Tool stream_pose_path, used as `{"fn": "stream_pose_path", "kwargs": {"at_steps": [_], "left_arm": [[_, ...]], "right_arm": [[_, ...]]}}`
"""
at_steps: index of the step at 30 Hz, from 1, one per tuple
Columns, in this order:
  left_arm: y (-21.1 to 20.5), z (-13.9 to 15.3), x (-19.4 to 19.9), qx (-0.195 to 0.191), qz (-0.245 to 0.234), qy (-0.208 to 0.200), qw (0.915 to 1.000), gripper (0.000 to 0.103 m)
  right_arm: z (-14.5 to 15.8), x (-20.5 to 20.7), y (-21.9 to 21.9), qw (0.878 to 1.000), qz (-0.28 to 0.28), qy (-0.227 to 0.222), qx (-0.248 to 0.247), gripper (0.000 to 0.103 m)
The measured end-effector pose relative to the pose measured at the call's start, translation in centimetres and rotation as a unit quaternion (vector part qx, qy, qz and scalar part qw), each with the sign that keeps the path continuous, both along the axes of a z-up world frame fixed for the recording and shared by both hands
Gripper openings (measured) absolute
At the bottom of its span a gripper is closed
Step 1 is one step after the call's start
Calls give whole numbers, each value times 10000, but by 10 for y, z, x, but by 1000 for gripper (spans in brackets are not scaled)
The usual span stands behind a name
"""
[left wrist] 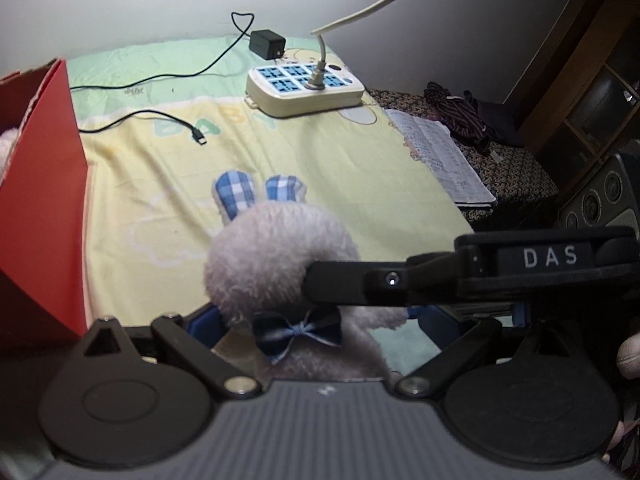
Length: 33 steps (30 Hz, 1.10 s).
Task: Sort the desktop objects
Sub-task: 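Lift the pink bunny plush with both tools and carry it toward the box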
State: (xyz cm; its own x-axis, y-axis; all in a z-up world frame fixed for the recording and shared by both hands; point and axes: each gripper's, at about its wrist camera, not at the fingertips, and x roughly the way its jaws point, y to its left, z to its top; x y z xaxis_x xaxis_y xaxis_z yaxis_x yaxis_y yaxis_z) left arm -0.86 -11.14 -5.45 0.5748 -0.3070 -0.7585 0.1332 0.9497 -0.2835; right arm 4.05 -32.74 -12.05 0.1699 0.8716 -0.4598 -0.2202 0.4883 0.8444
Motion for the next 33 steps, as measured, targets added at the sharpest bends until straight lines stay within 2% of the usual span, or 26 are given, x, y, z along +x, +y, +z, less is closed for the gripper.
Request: {"fn": "stream_pose_path", "kwargs": {"at_steps": [4,8,22,33], "left_arm": [[6,15,-9,-17,-113,-207,9997,98],[17,28,-15,-111,-254,-437,9987,98],[107,73,-50,-220,-617,-1093,9919,98],[182,102,-75,-168,-368,-1662,9853,98]], "right_arm": [[17,-13,2,9997,-37,-236,36,42],[38,-26,8,9975,-198,-672,-75,42],[83,-70,79,9908,-710,-1146,132,42],[117,-89,147,9833,-691,-1640,369,42]]}}
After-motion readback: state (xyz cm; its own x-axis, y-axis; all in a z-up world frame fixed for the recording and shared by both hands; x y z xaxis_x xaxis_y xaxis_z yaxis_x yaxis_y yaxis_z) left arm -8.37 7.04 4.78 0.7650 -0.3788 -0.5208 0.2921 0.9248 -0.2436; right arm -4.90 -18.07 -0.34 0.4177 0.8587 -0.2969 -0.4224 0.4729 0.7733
